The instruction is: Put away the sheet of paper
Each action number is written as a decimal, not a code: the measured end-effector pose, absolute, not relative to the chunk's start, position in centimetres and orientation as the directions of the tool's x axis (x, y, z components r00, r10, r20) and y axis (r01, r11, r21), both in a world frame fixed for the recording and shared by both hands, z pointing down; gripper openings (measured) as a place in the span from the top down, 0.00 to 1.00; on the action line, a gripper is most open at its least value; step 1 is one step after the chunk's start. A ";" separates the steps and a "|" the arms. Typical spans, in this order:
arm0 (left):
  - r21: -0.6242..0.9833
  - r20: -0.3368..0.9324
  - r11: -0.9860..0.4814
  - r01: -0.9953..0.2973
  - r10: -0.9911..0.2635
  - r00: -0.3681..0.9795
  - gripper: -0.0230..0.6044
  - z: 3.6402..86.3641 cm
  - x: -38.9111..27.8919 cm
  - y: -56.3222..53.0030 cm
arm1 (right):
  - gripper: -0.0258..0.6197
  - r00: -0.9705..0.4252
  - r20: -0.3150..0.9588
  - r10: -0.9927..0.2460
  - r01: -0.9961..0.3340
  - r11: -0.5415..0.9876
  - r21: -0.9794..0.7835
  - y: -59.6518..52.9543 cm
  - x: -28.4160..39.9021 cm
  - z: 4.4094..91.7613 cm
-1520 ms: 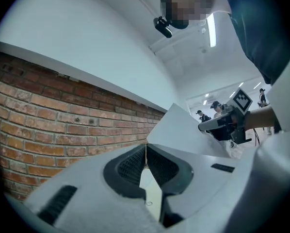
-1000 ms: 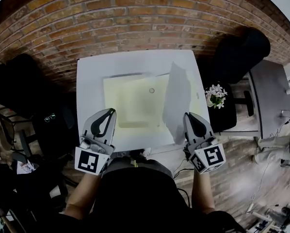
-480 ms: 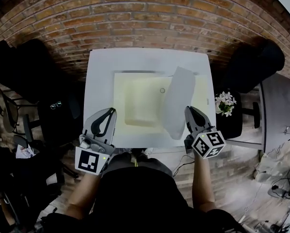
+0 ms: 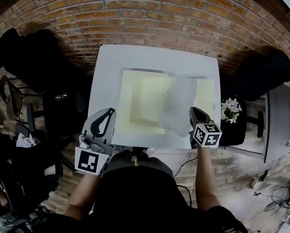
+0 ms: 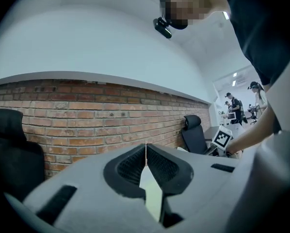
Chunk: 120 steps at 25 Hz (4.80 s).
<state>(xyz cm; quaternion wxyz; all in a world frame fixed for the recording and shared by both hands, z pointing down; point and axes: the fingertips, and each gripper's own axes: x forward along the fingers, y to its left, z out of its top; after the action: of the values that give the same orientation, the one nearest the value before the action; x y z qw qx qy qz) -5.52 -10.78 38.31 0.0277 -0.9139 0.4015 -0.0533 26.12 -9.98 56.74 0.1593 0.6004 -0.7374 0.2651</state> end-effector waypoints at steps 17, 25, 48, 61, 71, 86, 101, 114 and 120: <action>-0.103 0.104 -0.634 -0.767 -0.773 0.625 0.91 38.9 -6.3 -10.1 | 0.94 -0.238 0.694 -0.679 -0.969 0.214 -0.123 -11.8 26.5 63.0; -0.102 0.119 -0.606 -0.789 -0.795 0.595 0.91 39.2 -7.7 -9.8 | 0.94 -0.235 0.691 -0.684 -0.971 0.199 -0.133 -13.0 24.5 64.3; -0.102 0.122 -0.607 -0.788 -0.794 0.596 0.91 39.7 -9.4 -10.5 | 0.94 -0.249 0.744 -0.620 -0.967 0.199 -0.157 -14.4 19.8 67.5; -0.109 0.137 -0.573 -0.812 -0.818 0.559 0.91 39.9 -11.2 -10.4 | 0.94 -0.270 0.777 -0.569 -0.962 0.190 -0.196 -15.0 17.7 69.3; -0.110 0.145 -0.562 -0.820 -0.825 0.546 0.91 40.1 -11.9 -10.1 | 0.94 -0.309 0.785 -0.537 -0.948 0.243 -0.207 -15.9 15.8 70.1; -0.104 0.157 -0.548 -0.830 -0.833 0.531 0.91 40.5 -12.4 -9.2 | 0.94 -0.354 0.785 -0.508 -0.923 0.326 -0.205 -16.8 12.2 70.4; -0.103 0.156 -0.554 -0.826 -0.829 0.537 0.91 40.6 -12.4 -8.0 | 0.64 -0.389 0.775 -0.498 -0.903 0.371 -0.215 -16.5 11.8 70.0; -0.101 0.118 -0.624 -0.775 -0.781 0.613 0.91 39.5 -10.1 -8.3 | 0.65 -0.232 0.752 -0.616 -0.970 0.208 -0.129 -14.2 18.9 67.6; -0.103 0.100 -0.678 -0.728 -0.735 0.671 0.91 39.2 -7.7 -8.9 | 0.94 -0.113 0.712 -0.693 -0.992 0.034 -0.123 -11.4 23.6 66.2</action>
<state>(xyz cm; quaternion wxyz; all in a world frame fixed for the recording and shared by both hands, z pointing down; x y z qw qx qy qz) -7.65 -8.91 39.22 0.0270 -0.9136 0.4002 -0.0667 23.62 -11.44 66.19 0.2402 0.6213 -0.6778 0.3113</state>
